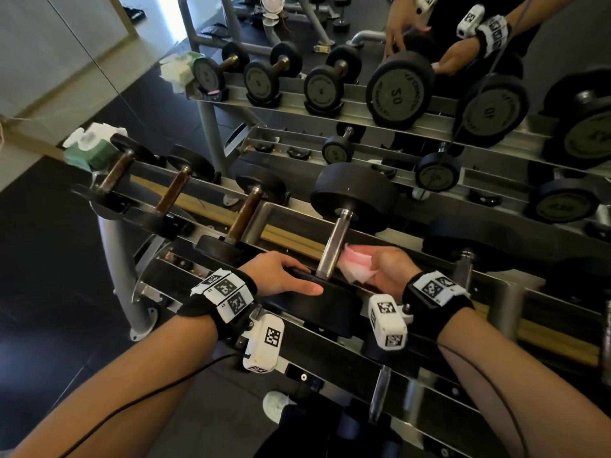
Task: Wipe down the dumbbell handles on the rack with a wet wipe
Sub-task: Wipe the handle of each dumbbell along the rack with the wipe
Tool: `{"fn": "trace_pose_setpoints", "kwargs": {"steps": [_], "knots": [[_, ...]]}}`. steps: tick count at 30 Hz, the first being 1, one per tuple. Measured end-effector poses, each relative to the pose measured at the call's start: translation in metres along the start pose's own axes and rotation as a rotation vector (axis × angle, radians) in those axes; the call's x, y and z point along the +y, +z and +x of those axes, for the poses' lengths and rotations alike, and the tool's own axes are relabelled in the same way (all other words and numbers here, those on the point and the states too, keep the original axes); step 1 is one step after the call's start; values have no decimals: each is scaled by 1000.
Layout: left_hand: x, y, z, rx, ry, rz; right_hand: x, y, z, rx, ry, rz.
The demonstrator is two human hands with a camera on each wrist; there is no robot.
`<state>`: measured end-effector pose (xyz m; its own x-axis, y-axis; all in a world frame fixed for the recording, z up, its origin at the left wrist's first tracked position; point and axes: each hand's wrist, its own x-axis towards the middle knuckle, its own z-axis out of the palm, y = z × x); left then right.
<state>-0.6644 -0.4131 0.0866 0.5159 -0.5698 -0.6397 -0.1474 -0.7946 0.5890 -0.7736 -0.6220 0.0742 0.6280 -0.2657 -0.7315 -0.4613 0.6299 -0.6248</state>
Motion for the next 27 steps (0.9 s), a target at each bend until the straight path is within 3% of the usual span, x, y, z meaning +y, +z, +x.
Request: {"fn": "trace_pose_setpoints", "kwargs": {"steps": [2, 4, 15, 18, 22, 27], "knots": [[1, 0, -1, 3, -6, -6, -2, 10, 9, 20, 7, 212], [1, 1, -2, 15, -7, -8, 4, 23, 18, 5, 12, 265], [3, 3, -5, 12, -20, -35, 28, -1, 0, -150, -2, -150], [-1, 8, -7, 55, -2, -63, 17, -14, -12, -231, -1, -127], [5, 10, -9, 77, -9, -114, -3, -16, -28, -362, -119, -65], [38, 4, -10, 190, 200, -421, -18, -5, -40, -251, -284, -413]]}}
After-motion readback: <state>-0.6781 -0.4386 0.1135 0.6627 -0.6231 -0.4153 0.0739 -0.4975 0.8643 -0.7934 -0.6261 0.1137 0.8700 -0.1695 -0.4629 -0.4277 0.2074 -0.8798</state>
